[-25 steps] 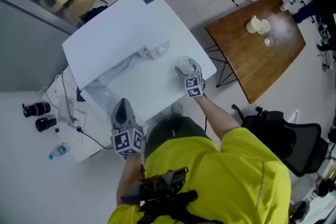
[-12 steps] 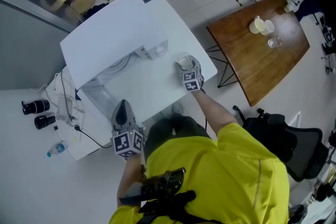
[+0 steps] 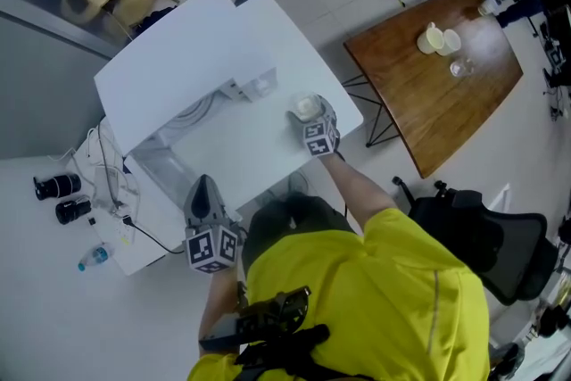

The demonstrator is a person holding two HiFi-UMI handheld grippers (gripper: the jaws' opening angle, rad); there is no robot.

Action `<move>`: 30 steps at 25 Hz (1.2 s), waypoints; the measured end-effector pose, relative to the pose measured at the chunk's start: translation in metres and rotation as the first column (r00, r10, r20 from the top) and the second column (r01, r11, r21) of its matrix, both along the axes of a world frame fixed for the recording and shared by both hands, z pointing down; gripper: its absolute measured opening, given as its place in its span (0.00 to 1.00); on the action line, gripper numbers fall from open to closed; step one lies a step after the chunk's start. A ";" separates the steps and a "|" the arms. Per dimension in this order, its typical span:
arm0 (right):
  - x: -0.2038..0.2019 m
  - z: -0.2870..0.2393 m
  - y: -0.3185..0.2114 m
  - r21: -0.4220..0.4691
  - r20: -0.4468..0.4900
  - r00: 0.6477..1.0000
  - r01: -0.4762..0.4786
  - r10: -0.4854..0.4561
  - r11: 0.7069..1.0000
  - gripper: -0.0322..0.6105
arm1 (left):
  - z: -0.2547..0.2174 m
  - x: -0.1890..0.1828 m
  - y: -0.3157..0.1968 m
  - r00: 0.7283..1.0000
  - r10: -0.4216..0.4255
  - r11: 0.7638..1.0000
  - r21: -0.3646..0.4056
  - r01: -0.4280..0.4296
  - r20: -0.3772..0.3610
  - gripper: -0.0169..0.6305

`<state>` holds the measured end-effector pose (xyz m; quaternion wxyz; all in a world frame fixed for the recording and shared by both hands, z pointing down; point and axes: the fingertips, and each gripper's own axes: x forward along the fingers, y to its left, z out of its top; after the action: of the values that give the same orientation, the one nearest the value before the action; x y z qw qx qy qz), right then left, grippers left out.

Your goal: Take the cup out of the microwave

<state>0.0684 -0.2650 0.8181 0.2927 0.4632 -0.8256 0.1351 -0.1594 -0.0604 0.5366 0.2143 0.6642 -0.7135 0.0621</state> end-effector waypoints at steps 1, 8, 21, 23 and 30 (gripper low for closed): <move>0.000 -0.004 0.003 0.003 -0.002 1.000 0.003 -0.003 1.000 0.73 | -0.001 0.000 0.000 1.000 0.000 1.000 0.002 0.000 -0.002 0.02; 0.034 -0.059 0.062 -0.004 0.098 0.994 -0.039 0.039 0.999 0.73 | -0.012 0.006 0.009 1.000 -0.009 1.000 0.023 0.010 -0.018 0.02; -0.082 -0.372 0.131 0.406 0.286 0.866 0.279 -0.411 0.870 0.18 | -0.083 -0.022 0.038 0.995 -0.098 0.983 0.158 0.098 -0.010 0.02; -0.091 -0.409 0.137 0.451 0.319 0.838 0.277 -0.443 0.848 0.08 | -0.102 -0.027 0.044 0.994 -0.111 0.976 0.189 0.109 0.000 0.02; -0.094 -0.478 0.172 0.467 0.404 0.774 0.283 -0.487 0.838 0.06 | -0.184 -0.045 0.067 0.992 -0.115 0.944 0.315 0.093 0.052 0.02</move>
<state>-0.0258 -0.0931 0.3400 -0.0089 0.2756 -0.9609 0.0253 -0.2049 0.0067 0.3528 0.0845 0.6485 -0.7554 -0.0397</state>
